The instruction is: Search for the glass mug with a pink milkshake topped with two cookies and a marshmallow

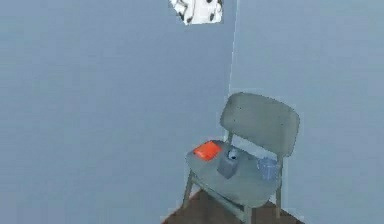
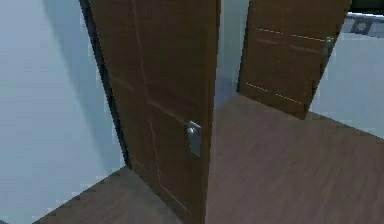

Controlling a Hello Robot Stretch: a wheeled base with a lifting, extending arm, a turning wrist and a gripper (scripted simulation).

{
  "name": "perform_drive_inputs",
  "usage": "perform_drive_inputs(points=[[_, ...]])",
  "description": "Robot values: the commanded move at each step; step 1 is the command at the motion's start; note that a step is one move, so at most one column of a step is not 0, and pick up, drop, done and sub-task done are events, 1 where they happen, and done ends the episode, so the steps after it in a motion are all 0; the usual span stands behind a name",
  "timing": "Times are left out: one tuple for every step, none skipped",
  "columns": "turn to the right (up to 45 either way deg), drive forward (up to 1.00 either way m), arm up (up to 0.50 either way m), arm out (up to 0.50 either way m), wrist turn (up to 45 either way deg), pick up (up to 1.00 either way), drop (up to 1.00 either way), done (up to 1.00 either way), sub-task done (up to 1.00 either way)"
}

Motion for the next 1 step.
perform_drive_inputs(points=[[12.0, 0.0, 0.0, 0.0, 0.0, 0.0, 0.0, 0.0, 0.0]])
